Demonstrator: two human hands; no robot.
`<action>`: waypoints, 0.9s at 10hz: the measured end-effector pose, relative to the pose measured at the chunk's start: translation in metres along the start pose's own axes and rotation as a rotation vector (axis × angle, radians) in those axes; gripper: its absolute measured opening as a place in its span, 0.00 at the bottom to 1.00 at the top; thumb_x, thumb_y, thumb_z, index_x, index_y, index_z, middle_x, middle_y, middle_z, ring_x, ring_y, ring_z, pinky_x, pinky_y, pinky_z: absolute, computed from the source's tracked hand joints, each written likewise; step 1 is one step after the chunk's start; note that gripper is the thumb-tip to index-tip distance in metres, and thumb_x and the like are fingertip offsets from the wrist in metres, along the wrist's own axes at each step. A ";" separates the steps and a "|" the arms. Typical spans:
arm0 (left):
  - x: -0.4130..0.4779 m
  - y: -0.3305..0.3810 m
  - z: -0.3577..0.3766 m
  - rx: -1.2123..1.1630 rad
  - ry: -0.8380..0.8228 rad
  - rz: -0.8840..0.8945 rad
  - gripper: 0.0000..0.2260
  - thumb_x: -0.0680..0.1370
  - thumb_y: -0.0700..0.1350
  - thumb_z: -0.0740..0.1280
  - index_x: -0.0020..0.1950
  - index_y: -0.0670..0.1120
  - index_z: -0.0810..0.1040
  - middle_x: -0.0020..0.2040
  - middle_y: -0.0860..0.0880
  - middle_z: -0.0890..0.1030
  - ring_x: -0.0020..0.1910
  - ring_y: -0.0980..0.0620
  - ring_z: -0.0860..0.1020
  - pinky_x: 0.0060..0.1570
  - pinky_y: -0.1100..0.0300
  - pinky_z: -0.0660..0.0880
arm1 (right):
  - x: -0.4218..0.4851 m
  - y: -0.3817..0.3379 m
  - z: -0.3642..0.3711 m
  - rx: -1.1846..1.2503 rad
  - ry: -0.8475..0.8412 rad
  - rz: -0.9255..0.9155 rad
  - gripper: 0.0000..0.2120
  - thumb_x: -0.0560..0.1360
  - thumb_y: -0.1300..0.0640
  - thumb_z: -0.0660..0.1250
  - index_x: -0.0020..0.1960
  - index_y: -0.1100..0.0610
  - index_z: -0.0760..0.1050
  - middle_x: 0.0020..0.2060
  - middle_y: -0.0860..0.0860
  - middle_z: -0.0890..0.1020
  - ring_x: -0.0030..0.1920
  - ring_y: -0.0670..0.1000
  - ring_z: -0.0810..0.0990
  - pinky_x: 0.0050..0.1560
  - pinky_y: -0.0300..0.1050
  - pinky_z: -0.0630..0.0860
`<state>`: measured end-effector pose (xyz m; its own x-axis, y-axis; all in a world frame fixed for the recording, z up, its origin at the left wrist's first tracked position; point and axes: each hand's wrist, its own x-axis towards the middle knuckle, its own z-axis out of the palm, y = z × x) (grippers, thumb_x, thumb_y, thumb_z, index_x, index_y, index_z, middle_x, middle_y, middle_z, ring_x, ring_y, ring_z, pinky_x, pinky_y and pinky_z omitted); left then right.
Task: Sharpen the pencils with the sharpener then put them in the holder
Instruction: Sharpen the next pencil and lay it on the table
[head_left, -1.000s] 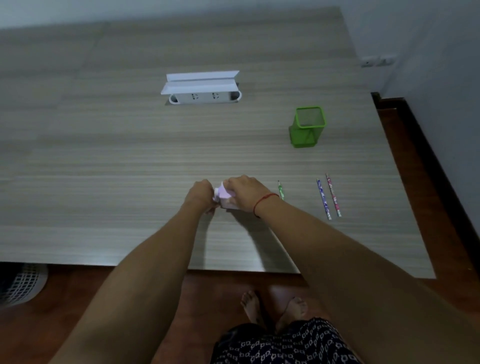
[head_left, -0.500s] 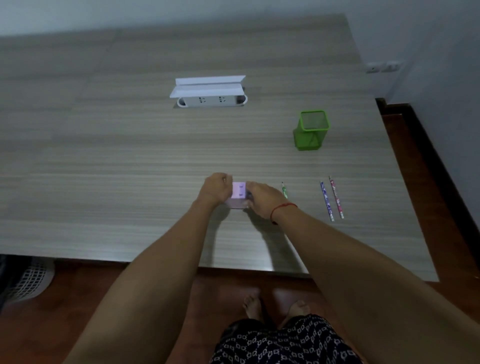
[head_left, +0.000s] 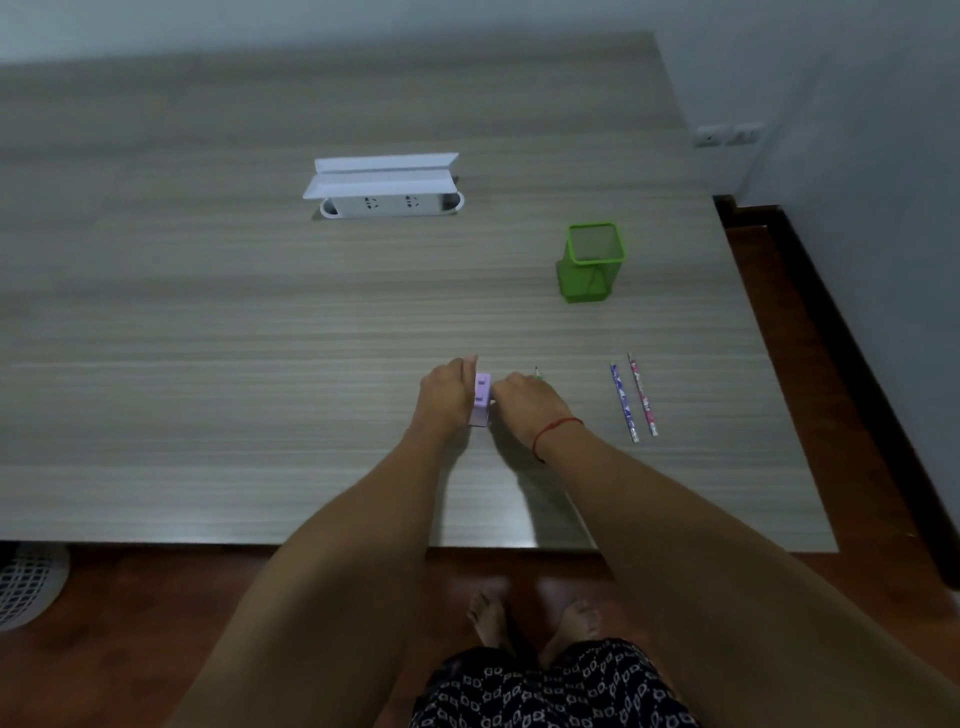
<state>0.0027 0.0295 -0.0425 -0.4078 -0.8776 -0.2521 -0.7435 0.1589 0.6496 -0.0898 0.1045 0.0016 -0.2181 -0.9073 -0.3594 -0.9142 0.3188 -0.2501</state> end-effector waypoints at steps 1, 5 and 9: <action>-0.002 0.007 0.002 -0.068 0.026 -0.064 0.20 0.82 0.52 0.52 0.56 0.39 0.77 0.41 0.46 0.77 0.53 0.40 0.78 0.54 0.51 0.73 | -0.001 0.006 -0.002 -0.039 -0.002 0.000 0.15 0.80 0.63 0.56 0.62 0.63 0.75 0.60 0.62 0.78 0.61 0.61 0.78 0.59 0.50 0.73; -0.005 0.013 0.010 -0.080 0.066 -0.020 0.18 0.82 0.50 0.54 0.50 0.39 0.77 0.48 0.37 0.81 0.50 0.37 0.78 0.50 0.48 0.73 | -0.011 0.013 -0.010 -0.162 0.062 0.009 0.15 0.80 0.65 0.55 0.62 0.63 0.76 0.60 0.60 0.78 0.61 0.62 0.78 0.59 0.52 0.73; -0.004 0.019 0.006 -0.118 -0.002 -0.074 0.21 0.82 0.54 0.51 0.57 0.41 0.77 0.50 0.42 0.81 0.55 0.40 0.78 0.50 0.56 0.73 | -0.018 0.051 -0.015 -0.108 -0.018 0.060 0.14 0.79 0.66 0.57 0.62 0.65 0.74 0.60 0.63 0.76 0.60 0.63 0.77 0.59 0.52 0.73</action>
<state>-0.0131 0.0385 -0.0333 -0.3557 -0.8838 -0.3038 -0.7041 0.0397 0.7090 -0.1380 0.1330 0.0086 -0.2679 -0.8824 -0.3866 -0.9314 0.3399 -0.1303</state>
